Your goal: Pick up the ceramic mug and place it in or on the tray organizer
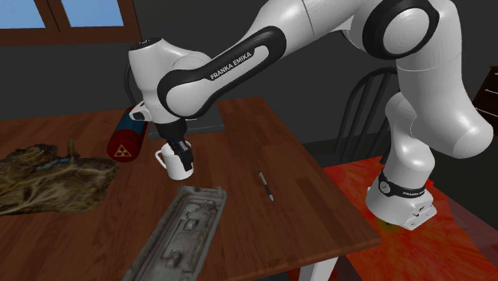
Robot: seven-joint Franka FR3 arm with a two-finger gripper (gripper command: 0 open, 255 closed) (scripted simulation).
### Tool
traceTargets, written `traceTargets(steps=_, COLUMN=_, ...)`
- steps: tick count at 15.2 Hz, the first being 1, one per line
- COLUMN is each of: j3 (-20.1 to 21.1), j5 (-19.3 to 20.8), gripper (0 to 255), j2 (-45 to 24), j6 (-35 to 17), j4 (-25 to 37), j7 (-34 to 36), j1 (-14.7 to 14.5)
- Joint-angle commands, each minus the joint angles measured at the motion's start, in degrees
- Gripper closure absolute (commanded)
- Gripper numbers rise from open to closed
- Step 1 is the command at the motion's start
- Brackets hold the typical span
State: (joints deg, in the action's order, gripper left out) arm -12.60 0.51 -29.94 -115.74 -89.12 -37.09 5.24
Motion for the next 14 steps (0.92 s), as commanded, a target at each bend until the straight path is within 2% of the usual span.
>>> traceTargets(steps=1, j3=0.0, j5=0.0, gripper=255, j2=0.0, j6=0.0, j4=0.0, j7=0.0, j1=0.0)
traceTargets(steps=9, j3=0.0, j5=0.0, gripper=255, j2=0.0, j6=0.0, j4=0.0, j7=0.0, j1=0.0)
traceTargets(steps=14, j3=-0.1, j5=0.2, gripper=255, j2=1.4, j6=3.2, j4=1.8, j7=-0.1, j1=-0.1)
